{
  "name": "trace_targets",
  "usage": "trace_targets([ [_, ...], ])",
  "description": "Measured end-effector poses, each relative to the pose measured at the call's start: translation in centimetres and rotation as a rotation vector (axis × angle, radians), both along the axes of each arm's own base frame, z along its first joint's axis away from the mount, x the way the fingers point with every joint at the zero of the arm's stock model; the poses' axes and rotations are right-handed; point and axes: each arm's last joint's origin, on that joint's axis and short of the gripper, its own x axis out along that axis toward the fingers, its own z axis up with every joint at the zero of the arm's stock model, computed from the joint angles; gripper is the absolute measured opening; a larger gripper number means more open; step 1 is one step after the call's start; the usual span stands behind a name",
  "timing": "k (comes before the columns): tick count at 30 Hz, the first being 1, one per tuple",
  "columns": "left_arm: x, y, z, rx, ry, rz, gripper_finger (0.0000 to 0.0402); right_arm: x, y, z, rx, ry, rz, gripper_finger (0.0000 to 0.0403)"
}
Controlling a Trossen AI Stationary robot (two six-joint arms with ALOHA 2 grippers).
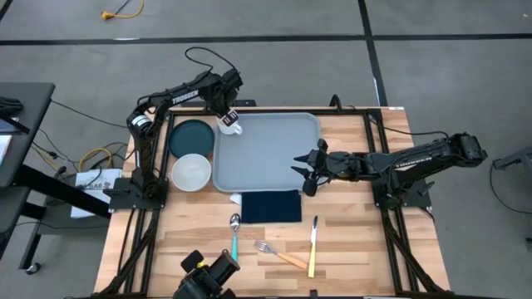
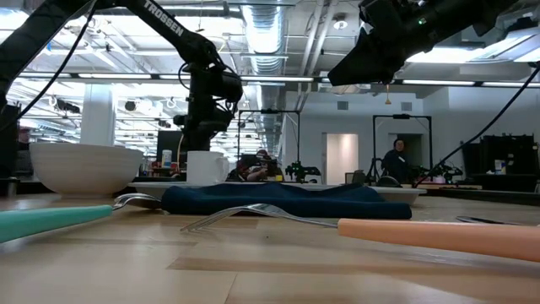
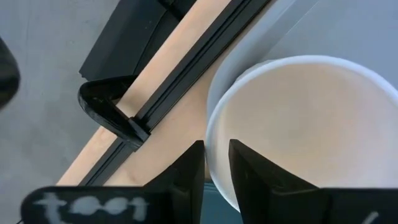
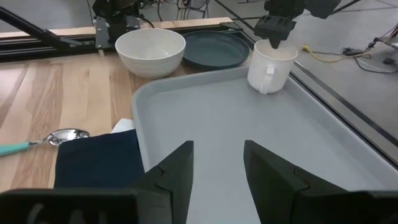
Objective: Set up tray
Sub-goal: Put the white cup on the top left of the gray serving tray
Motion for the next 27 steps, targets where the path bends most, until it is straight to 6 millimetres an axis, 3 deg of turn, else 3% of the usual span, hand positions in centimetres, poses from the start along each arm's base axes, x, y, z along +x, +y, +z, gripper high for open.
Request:
trace_targets([
  [27, -0.18, -0.09, -0.01, 0.000, 0.038, -0.026, 0.0064, 0.01, 0.05, -0.02, 0.008, 0.002, 0.017, 0.0142],
])
